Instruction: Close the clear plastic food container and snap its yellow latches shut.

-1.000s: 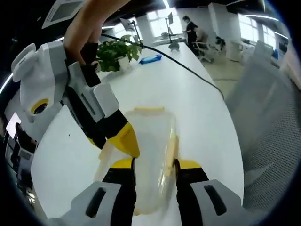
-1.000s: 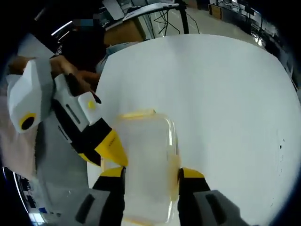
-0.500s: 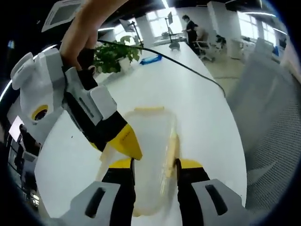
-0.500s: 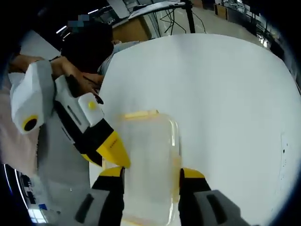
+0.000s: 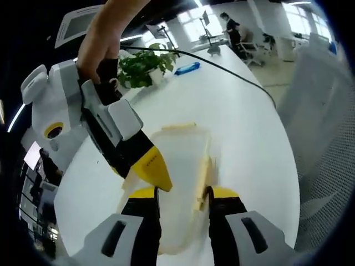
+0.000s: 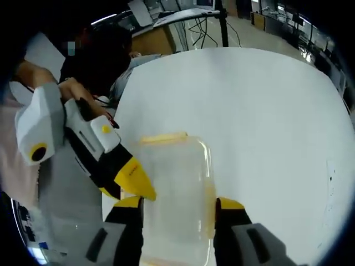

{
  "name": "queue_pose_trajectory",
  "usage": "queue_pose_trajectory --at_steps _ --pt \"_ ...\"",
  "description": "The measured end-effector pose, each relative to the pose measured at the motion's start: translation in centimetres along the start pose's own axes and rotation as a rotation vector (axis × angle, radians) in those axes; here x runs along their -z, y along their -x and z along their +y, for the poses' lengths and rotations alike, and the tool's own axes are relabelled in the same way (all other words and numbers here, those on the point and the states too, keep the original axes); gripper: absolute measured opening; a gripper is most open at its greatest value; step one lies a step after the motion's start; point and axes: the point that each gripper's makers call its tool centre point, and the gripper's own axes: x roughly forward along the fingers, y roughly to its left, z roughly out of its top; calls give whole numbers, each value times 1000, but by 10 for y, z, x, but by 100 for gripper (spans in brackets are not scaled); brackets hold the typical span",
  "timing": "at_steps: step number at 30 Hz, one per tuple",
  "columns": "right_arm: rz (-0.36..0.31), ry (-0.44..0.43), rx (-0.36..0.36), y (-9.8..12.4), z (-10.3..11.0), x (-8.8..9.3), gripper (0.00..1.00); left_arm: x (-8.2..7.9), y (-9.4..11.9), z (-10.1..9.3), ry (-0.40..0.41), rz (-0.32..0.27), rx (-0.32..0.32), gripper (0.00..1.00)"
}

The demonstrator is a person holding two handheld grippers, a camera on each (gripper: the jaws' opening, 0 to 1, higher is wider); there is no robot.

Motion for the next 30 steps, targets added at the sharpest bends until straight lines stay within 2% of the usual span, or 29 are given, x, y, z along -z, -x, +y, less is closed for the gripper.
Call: queue_pose_trajectory --at_steps 1,3,7,12,22,30 --pt "12 -1 8 1 0 2 49 1 3 4 5 15 -12 27" --pt "14 -9 16 1 0 2 49 0 7 4 40 1 -5 27" --pt "10 -9 17 2 -2 3 50 -1 8 -3 40 13 1 28" --pt "11 -7 27 2 0 1 50 0 5 -2 61 19 25 29" --pt "20 2 117 7 2 1 50 2 4 -5 58 22 29 30" --pt "-59 -20 168 10 1 1 51 3 1 -5 65 16 44 30"
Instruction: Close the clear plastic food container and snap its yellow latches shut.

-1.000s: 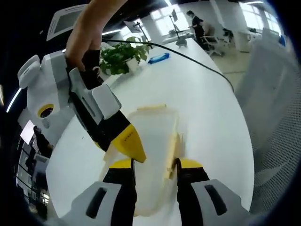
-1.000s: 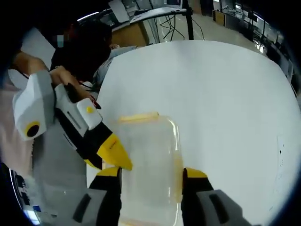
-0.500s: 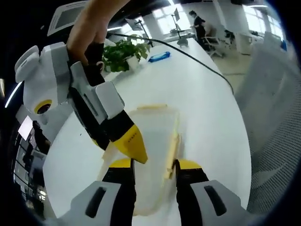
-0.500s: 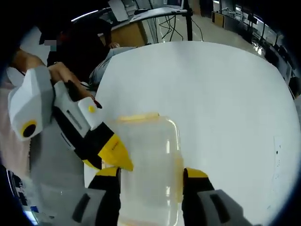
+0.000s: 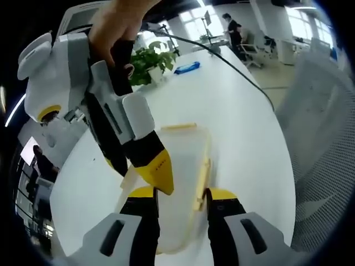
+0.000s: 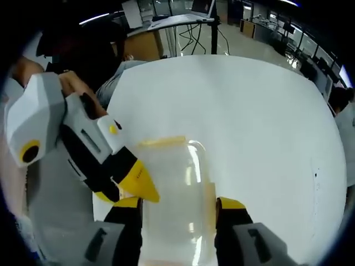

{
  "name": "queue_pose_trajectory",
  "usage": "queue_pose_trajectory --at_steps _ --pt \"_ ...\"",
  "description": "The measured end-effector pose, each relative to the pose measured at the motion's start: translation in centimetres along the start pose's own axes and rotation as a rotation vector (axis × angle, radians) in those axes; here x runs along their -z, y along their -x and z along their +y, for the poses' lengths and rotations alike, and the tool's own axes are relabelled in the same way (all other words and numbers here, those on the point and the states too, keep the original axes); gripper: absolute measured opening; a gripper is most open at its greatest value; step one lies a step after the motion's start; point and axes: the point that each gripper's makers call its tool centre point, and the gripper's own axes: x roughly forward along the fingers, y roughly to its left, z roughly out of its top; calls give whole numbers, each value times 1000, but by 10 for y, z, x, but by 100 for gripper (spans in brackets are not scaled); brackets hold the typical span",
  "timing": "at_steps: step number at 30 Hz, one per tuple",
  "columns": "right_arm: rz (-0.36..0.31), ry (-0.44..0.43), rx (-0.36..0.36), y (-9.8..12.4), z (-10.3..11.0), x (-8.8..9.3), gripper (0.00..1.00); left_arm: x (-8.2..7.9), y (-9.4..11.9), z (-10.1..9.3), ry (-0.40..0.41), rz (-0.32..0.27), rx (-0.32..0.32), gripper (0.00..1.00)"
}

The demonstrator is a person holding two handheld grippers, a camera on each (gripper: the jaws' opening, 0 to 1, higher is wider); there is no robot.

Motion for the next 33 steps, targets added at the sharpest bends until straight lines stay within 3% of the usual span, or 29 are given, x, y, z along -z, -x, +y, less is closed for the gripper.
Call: queue_pose_trajectory --at_steps 9,14,16,20,27,33 --pt "-60 -37 83 4 -1 -2 52 -1 0 1 9 5 24 31" --pt "-117 -69 118 6 -2 -1 55 -1 1 -3 -32 16 35 34" --pt "-124 -73 132 7 -4 -1 57 -1 3 -6 -41 12 52 37" --pt "-109 -85 125 7 1 3 61 1 8 -5 -59 16 51 34" --pt "-152 -68 118 10 10 4 65 3 14 9 23 7 24 47" --pt "-168 -79 141 16 13 16 72 7 16 22 60 17 13 60"
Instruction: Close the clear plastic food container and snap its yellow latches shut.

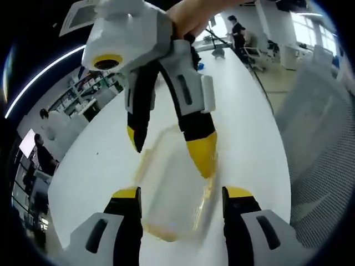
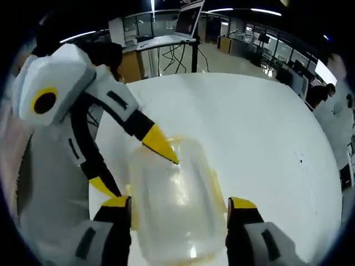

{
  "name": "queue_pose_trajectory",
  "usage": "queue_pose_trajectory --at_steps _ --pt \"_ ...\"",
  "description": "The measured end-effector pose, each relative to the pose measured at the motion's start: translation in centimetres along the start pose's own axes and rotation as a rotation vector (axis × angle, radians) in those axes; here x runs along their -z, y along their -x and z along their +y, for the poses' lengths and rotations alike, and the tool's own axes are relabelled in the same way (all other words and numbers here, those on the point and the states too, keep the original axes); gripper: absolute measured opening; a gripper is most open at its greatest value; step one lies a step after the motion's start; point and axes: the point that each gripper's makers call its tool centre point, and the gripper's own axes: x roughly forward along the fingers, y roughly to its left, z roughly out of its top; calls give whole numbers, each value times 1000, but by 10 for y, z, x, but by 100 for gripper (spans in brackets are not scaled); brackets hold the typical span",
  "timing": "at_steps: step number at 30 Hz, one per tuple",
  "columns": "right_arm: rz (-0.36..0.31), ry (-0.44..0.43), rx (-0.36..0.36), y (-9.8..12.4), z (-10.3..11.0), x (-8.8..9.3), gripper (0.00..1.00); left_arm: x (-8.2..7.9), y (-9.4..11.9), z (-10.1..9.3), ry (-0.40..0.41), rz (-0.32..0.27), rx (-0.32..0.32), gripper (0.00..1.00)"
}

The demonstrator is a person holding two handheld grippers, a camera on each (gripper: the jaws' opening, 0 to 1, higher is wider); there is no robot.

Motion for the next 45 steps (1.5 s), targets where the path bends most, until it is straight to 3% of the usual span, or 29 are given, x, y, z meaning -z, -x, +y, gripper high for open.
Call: queue_pose_trajectory --at_steps 4,8,16,22,24,26,32,34,35,36,45 --pt "9 -4 -1 3 3 10 72 10 0 5 13 47 23 65" --pt "1 -8 -3 7 5 13 72 8 0 13 74 28 25 64" --pt "-8 -26 -10 7 7 23 74 10 -6 19 102 42 66 67" --pt "-22 12 -5 8 8 25 74 13 -8 21 77 65 91 69" --pt "-14 42 3 7 6 28 72 15 -9 14 94 75 138 62" --pt "-11 58 20 8 2 31 69 14 -9 15 53 74 123 61" --pt "-33 66 3 9 2 30 68 14 -10 16 47 69 127 59" --pt "-12 111 14 9 -1 31 65 14 -10 16 47 69 128 59" --pt "53 99 21 13 -1 42 65 14 -10 17 49 67 126 59" --pt "7 97 14 9 0 35 65 14 -11 18 50 67 124 59" --pt "-14 104 18 4 -13 28 65 16 -15 29 55 73 109 59"
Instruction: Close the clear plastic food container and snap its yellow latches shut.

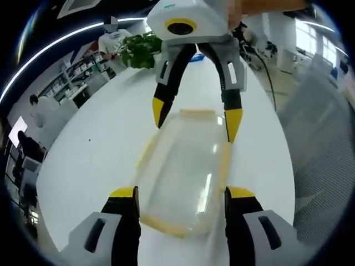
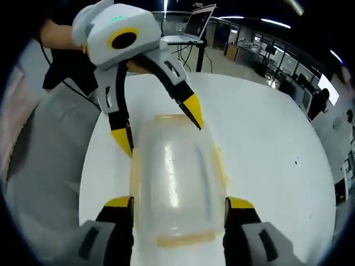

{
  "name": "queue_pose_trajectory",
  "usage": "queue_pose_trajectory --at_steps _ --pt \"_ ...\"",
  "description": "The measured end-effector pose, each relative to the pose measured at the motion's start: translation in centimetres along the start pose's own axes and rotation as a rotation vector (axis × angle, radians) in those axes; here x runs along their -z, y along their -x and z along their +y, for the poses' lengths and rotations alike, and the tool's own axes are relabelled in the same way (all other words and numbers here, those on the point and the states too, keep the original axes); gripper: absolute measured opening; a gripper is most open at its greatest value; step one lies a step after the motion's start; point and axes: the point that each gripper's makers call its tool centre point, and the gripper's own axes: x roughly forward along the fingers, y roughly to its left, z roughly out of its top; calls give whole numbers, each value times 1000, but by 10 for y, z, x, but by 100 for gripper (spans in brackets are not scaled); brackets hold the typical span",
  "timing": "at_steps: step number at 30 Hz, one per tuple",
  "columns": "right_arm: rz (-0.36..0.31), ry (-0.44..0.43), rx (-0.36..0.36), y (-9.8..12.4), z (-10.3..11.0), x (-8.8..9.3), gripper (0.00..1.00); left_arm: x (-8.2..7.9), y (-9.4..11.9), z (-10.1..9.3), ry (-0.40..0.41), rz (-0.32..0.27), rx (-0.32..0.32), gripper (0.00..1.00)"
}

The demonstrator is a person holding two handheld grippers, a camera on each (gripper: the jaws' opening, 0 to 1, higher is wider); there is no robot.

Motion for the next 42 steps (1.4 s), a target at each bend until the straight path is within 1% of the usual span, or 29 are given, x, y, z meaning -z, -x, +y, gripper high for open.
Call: queue_pose_trajectory --at_steps 4,10,12,13,14,20,21,25,30,37,42 --pt "-17 -1 -2 -1 -7 -2 65 -1 -2 6 2 2 -1 60" --pt "-20 7 -7 -3 -19 -5 65 -1 -6 17 8 5 -7 60" --pt "-19 28 -19 -4 -24 -5 65 -1 -7 22 15 7 -10 59" --pt "-9 62 -23 -4 -28 -4 65 -2 -8 24 20 6 -12 59" --pt "-13 47 -22 -5 -32 -5 64 -2 -9 26 25 5 -15 59" --pt "-2 54 -25 -8 -47 -8 64 -2 -14 43 23 14 -17 59" --pt "-6 52 -28 -8 -50 -8 64 -2 -15 46 10 21 -11 59" --pt "-31 50 -30 -8 -61 -9 64 -2 -19 56 15 23 -13 59" --pt "-31 67 -27 -10 -77 -10 64 -4 -26 70 14 18 -28 59" --pt "-57 72 -31 -9 -83 -11 64 -5 -27 76 12 17 -33 59" --pt "-41 73 -19 -10 -83 -11 65 -5 -27 77 3 24 -27 59"
